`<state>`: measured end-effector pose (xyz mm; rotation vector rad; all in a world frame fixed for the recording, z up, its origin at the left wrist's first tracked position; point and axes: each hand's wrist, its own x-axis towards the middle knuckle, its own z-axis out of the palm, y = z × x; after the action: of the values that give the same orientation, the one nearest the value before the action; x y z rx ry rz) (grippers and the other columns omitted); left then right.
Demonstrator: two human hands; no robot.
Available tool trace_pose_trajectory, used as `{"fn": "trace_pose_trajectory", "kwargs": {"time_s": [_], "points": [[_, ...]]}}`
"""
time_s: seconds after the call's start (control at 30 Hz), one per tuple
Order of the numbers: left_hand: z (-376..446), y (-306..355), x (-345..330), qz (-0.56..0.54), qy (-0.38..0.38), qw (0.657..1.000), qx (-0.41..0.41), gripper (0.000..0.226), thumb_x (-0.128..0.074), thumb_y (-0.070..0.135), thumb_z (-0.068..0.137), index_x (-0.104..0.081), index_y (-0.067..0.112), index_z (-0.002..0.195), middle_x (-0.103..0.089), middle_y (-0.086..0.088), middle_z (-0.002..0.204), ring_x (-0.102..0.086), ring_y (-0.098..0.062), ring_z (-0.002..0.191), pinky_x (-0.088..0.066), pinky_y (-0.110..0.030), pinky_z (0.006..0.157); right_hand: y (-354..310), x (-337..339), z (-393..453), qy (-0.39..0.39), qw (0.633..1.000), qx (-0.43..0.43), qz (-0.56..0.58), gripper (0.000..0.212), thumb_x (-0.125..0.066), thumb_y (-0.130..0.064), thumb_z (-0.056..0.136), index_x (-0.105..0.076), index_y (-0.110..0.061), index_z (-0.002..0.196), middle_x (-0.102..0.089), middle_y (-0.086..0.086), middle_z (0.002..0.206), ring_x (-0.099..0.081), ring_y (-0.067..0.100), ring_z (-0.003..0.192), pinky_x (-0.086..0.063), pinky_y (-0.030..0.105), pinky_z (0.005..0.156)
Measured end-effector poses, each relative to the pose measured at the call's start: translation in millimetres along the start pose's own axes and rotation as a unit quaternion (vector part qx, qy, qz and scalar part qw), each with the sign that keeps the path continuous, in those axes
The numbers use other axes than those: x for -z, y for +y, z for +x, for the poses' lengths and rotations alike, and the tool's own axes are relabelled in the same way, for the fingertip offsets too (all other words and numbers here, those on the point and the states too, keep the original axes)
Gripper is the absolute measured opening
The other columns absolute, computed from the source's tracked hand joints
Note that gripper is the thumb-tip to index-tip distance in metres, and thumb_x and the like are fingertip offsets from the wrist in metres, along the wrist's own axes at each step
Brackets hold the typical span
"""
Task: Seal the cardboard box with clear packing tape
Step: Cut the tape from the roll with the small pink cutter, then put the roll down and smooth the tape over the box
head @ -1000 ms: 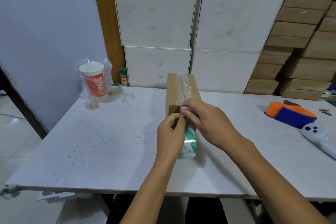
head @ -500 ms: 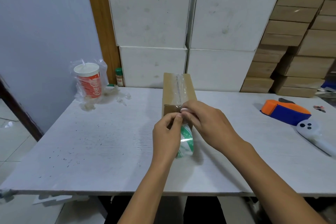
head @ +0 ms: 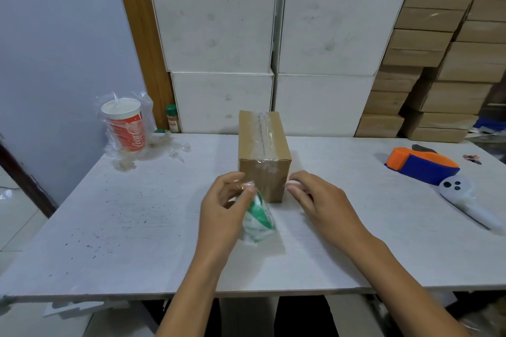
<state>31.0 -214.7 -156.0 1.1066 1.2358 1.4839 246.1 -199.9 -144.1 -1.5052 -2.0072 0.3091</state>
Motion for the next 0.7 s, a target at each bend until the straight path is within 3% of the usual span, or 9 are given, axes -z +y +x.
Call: {"fn": "trace_pose_trajectory", "kwargs": {"time_s": [0.2,0.27,0.37,0.4,0.47,0.53,0.6,0.7], "points": [[-4.0,-2.8,42.4,-0.013,0.019,0.999,0.032,0.032,-0.075,0.023,0.098,-0.070,0.039,0.125,-0.081,0.019,0.097,-0.076,-0.002,0.100,-0.056,-0.012,0.073,18.0,-18.8,-7.3,0.040,0.996,-0.068,0.052,0.012,-0.054,-0.042,0.109,-0.060,-0.032,0.105,-0.073,-0.014,0.094,-0.066,0.009,0.085,-0.053,0.034,0.073],[-1.7,-4.4,51.8,-0.005,0.016,0.998,0.053,0.042,-0.075,0.023,0.099,-0.066,0.041,0.136,-0.082,0.017,0.100,-0.075,-0.007,0.109,-0.056,-0.023,0.083,25.9,-25.2,-7.2,0.045,0.995,-0.080,0.030,0.013,-0.053,-0.041,0.110,-0.060,-0.031,0.105,-0.071,-0.016,0.095,-0.065,0.006,0.085,-0.051,0.034,0.070],[6.5,-6.3,69.7,-0.032,-0.023,0.996,0.082,0.082,-0.077,0.013,0.097,-0.037,0.046,0.160,-0.084,-0.004,0.104,-0.077,-0.017,0.115,-0.055,-0.040,0.101,35.4,-31.9,-5.2,0.053,0.994,-0.092,-0.027,0.012,-0.052,-0.038,0.110,-0.060,-0.030,0.107,-0.068,-0.013,0.093,-0.061,0.014,0.086,-0.052,0.038,0.067],[9.4,-6.3,77.0,-0.008,-0.036,0.996,0.079,0.082,-0.077,0.010,0.096,-0.037,0.044,0.161,-0.084,-0.008,0.105,-0.078,-0.018,0.115,-0.053,-0.040,0.104,37.7,-33.6,-4.4,0.055,0.993,-0.096,-0.047,0.010,-0.053,-0.035,0.111,-0.061,-0.029,0.109,-0.068,-0.011,0.093,-0.060,0.018,0.089,-0.053,0.040,0.067],[12.7,-3.3,90.6,0.071,-0.063,0.993,0.065,0.058,-0.077,0.006,0.095,-0.063,0.036,0.143,-0.085,-0.007,0.104,-0.080,-0.018,0.107,-0.054,-0.040,0.102,41.7,-36.5,-2.5,0.057,0.991,-0.097,-0.078,0.008,-0.056,-0.027,0.110,-0.063,-0.027,0.113,-0.068,-0.007,0.097,-0.058,0.022,0.094,-0.053,0.042,0.067],[14.0,-1.9,102.4,0.119,-0.083,0.987,0.062,0.032,-0.078,0.002,0.093,-0.082,0.027,0.112,-0.086,-0.006,0.098,-0.078,-0.017,0.090,-0.055,-0.037,0.090,45.0,-39.1,-0.6,0.065,0.988,-0.105,-0.092,0.009,-0.059,-0.021,0.108,-0.065,-0.024,0.114,-0.069,-0.003,0.099,-0.058,0.025,0.097,-0.052,0.042,0.069],[14.5,-3.9,114.8,0.157,-0.105,0.980,0.061,0.015,-0.080,0.004,0.091,-0.085,0.017,0.096,-0.085,-0.010,0.089,-0.073,-0.015,0.078,-0.051,-0.033,0.078,47.5,-41.4,1.2,0.078,0.986,-0.112,-0.100,0.008,-0.061,-0.018,0.106,-0.066,-0.021,0.112,-0.071,0.000,0.099,-0.059,0.027,0.095,-0.052,0.043,0.072],[16.4,-5.1,129.8,0.259,-0.111,0.959,0.020,0.018,-0.081,0.003,0.089,-0.086,0.021,0.089,-0.085,-0.005,0.082,-0.073,-0.011,0.069,-0.053,-0.026,0.072,49.0,-43.6,0.9,0.091,0.983,-0.115,-0.107,0.007,-0.062,-0.015,0.104,-0.066,-0.020,0.108,-0.071,0.000,0.097,-0.059,0.028,0.091,-0.050,0.043,0.072]]}}
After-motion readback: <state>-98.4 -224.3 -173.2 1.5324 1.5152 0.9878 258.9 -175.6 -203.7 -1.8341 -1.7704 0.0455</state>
